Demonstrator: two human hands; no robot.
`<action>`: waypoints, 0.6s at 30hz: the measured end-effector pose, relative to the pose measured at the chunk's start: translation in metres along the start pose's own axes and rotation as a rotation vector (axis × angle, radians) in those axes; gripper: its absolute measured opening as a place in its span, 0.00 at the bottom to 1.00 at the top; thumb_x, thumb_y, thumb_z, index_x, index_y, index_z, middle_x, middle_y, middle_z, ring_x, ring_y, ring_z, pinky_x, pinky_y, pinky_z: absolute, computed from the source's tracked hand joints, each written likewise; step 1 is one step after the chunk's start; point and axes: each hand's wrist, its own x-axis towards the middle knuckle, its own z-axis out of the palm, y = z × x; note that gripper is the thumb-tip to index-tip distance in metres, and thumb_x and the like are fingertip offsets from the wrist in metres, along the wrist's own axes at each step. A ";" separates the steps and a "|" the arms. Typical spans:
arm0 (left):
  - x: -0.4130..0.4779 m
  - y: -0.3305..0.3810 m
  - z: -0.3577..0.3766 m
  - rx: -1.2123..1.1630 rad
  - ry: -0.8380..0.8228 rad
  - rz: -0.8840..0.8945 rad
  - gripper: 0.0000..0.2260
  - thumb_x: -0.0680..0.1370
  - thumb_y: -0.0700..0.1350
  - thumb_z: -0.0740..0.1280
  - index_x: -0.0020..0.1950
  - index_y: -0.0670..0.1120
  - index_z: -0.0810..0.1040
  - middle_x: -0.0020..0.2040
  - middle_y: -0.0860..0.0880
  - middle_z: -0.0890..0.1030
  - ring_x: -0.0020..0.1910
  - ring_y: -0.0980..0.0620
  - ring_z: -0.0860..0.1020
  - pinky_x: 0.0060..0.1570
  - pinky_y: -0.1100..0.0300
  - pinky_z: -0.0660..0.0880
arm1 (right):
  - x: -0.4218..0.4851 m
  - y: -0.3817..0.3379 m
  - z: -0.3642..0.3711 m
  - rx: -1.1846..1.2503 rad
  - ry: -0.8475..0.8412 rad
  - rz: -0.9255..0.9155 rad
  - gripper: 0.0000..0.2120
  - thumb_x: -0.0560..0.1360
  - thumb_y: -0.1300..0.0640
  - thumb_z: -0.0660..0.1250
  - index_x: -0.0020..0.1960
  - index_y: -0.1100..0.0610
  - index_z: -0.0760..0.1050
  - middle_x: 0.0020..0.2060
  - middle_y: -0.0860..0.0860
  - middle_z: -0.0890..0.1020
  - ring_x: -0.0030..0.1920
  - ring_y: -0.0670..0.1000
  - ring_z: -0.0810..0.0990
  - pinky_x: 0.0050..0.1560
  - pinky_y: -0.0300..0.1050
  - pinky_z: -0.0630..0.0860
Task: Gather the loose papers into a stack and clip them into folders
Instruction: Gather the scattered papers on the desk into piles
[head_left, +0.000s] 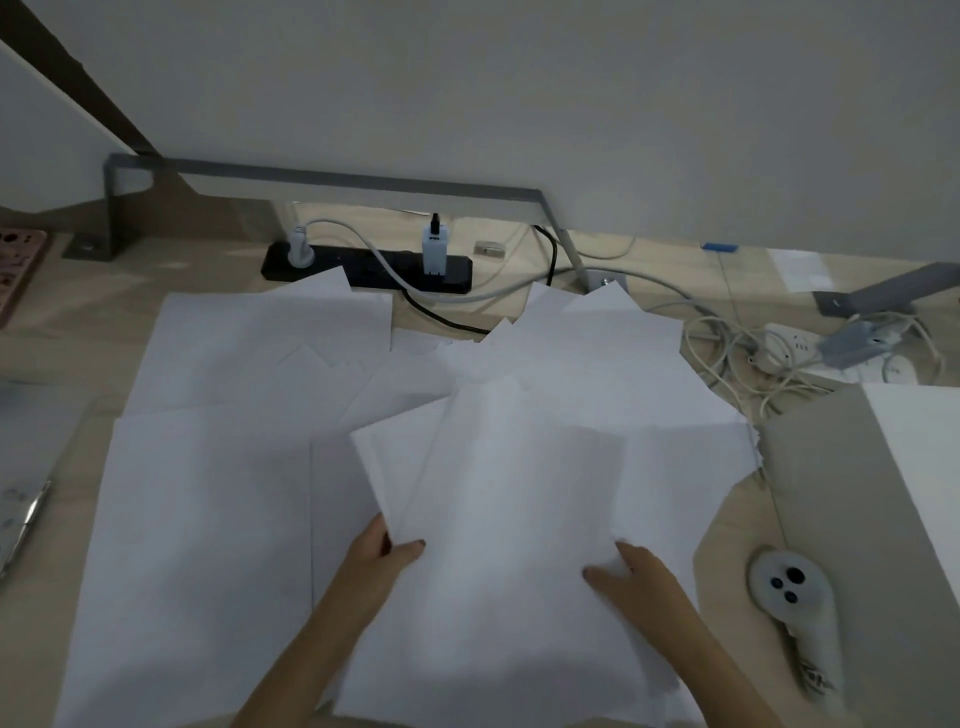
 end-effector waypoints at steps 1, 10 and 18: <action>0.005 0.002 0.009 0.051 -0.037 0.008 0.13 0.76 0.37 0.65 0.59 0.49 0.71 0.51 0.52 0.79 0.47 0.57 0.77 0.43 0.66 0.73 | -0.002 0.013 -0.001 -0.004 0.046 0.031 0.07 0.73 0.56 0.67 0.49 0.56 0.75 0.43 0.53 0.74 0.42 0.50 0.73 0.43 0.40 0.66; 0.026 0.008 0.063 0.124 0.013 -0.055 0.27 0.69 0.48 0.69 0.66 0.46 0.67 0.62 0.48 0.71 0.55 0.50 0.75 0.46 0.61 0.73 | 0.004 0.048 -0.003 0.410 0.189 0.252 0.18 0.71 0.64 0.69 0.36 0.49 0.62 0.32 0.49 0.67 0.33 0.49 0.68 0.35 0.41 0.67; 0.018 -0.001 0.063 0.108 -0.127 -0.178 0.16 0.75 0.41 0.67 0.62 0.40 0.73 0.52 0.47 0.79 0.48 0.49 0.79 0.47 0.61 0.76 | -0.014 0.039 -0.006 0.600 0.140 0.220 0.16 0.74 0.57 0.68 0.56 0.68 0.74 0.37 0.58 0.78 0.39 0.53 0.77 0.39 0.44 0.72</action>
